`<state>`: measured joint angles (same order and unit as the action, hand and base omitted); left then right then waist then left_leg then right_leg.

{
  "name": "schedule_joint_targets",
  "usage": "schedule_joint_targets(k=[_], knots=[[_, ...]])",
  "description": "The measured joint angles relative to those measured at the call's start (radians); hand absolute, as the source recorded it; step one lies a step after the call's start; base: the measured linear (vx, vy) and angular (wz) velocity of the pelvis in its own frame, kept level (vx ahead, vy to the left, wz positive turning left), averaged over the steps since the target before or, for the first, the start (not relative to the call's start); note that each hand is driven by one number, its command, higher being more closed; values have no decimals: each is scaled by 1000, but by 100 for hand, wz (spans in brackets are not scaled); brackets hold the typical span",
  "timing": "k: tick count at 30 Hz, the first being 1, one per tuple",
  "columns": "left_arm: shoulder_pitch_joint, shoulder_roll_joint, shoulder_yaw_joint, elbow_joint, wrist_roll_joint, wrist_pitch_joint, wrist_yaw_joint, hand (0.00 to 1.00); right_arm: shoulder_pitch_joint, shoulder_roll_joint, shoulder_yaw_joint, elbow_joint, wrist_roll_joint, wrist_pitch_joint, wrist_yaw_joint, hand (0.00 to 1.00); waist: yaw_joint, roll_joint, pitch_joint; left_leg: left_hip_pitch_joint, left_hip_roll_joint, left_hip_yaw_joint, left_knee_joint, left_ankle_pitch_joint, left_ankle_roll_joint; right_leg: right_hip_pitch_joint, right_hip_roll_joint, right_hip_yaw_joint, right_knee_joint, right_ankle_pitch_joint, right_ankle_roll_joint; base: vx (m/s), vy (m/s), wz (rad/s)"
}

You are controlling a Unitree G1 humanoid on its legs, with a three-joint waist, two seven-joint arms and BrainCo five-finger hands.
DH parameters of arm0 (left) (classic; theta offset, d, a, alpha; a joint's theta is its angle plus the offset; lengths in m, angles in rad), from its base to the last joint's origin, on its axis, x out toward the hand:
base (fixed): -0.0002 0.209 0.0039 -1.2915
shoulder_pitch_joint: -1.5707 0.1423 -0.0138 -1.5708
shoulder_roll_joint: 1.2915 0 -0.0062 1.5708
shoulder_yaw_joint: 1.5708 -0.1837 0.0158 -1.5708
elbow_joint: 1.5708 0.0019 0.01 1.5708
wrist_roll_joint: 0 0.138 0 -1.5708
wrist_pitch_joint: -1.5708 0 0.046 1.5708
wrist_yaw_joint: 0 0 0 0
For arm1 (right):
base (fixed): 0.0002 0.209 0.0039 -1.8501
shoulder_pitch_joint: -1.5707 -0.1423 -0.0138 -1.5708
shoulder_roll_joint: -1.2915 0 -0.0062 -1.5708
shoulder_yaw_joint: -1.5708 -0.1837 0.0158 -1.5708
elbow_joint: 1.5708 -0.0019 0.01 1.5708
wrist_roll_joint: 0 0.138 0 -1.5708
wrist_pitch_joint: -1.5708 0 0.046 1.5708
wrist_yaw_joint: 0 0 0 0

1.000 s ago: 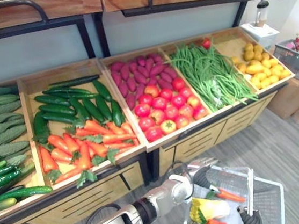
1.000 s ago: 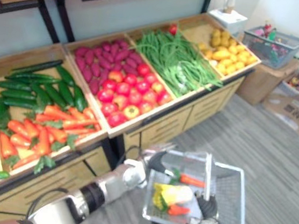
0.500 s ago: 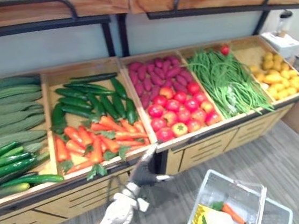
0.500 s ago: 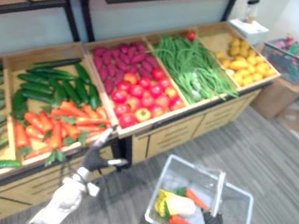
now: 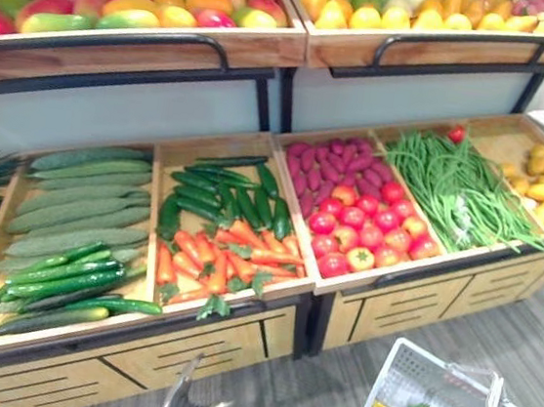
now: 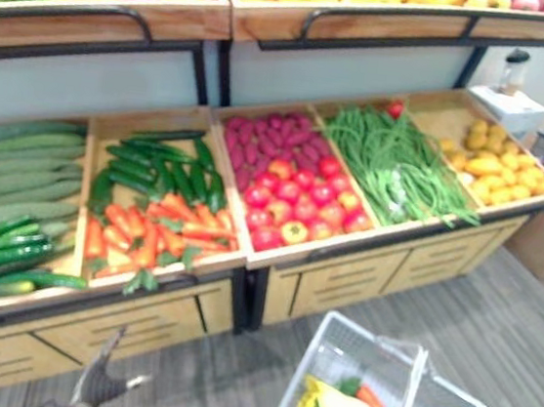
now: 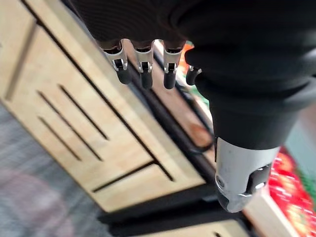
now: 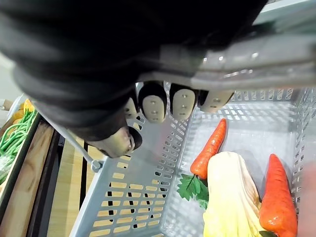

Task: Pick vegetable in the basket

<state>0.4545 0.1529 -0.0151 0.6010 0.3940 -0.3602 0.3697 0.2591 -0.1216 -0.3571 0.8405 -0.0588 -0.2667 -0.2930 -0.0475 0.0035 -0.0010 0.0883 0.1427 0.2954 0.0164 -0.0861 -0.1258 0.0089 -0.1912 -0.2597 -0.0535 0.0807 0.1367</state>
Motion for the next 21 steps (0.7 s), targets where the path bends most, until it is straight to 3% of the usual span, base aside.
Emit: schedule_joint_targets(k=[3,5,8,10,12,15,17,18,21], knots=[[-32,-7,78,164,51,22,25,0,-6,0,-1,18,0,-1,-6,100,5,-3,-2,2,-8,-17,-22,14,2,14,-5,-18,-8,-1,1,-23,3,21],[-69,-16,181,301,52,74,51,0,-22,5,-19,43,1,-2,-6,100,10,-10,-6,5,-12,-26,-39,27,4,17,-7,-28,-15,-1,0,-15,-2,12],[-99,-21,245,403,50,135,53,0,-26,7,-43,52,4,-1,-6,100,23,-13,-5,16,-13,-29,-51,34,3,22,-6,-29,-15,0,1,9,-4,5],[-98,-30,268,436,50,165,29,0,-40,7,-56,67,6,0,-6,100,22,-13,-5,26,-12,-24,-55,33,3,30,-4,-24,-15,0,1,-6,0,-7],[-99,-37,289,460,42,192,-37,0,-62,7,-61,72,4,9,-3,100,22,-13,-5,40,-11,-1,-66,33,1,28,0,-4,-15,0,0,-22,-1,-23],[-115,-38,297,464,41,210,-107,0,-65,4,-69,72,-3,32,10,100,23,-16,-3,48,-10,14,-66,28,-2,27,2,11,-14,-2,-1,-8,-1,-19],[-124,-41,297,463,41,207,-128,0,-73,3,-71,71,-4,47,17,100,22,-20,1,30,1,27,1,-12,-3,24,2,31,-2,-10,-2,6,6,-26],[-145,-42,295,462,40,207,-145,0,-80,3,-93,71,-4,50,18,100,22,-16,10,-22,29,25,138,-83,-2,6,3,41,45,-30,4,-9,6,-15],[-184,-39,265,451,40,196,-158,0,-87,0,-157,55,-4,65,19,100,22,-2,50,-74,78,22,338,-200,4,-23,6,66,159,-76,18,-46,72,-17]])
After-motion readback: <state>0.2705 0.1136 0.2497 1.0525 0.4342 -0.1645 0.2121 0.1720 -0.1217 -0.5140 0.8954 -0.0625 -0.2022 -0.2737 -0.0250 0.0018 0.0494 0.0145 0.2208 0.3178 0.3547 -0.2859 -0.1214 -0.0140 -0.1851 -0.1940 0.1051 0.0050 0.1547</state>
